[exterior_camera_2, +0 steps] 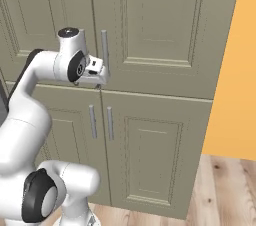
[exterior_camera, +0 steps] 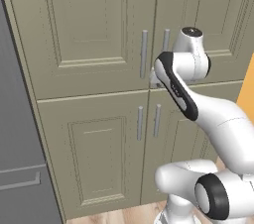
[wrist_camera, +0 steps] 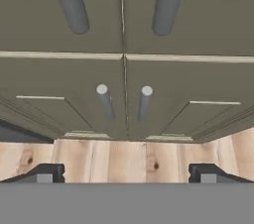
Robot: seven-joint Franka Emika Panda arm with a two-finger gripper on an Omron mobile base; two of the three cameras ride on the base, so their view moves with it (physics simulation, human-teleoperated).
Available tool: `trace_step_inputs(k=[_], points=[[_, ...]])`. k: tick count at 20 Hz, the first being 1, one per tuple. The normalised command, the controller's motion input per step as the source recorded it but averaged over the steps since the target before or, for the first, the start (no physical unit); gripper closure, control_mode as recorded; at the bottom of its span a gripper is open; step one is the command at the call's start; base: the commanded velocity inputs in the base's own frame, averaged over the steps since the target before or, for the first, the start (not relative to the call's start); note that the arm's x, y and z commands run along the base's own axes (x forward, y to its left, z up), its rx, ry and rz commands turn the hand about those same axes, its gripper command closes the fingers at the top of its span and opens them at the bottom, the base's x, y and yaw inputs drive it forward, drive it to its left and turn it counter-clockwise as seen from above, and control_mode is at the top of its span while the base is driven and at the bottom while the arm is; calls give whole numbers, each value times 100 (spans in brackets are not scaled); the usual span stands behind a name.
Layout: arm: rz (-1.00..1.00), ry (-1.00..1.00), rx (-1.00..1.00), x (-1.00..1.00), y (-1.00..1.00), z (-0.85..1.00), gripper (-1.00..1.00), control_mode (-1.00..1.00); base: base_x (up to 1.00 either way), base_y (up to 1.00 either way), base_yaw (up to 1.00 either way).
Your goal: Move the syrup bottle and condiment bottle from the cabinet to the dining counter.
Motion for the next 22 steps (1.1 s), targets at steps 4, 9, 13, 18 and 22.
trace_step_inputs(k=[4,9,13,18,22], points=[[0,-38,0,16,0,0,-100,-100,0,0,0],[0,-59,0,-6,-6,1,-100,-100,0,0,0],[-1,-49,0,3,-7,17,-100,-100,0,0,0],[-1,-35,0,32,-5,19,-100,-100,0,0,0],[0,-31,0,38,-14,34,-100,-100,0,0,0]])
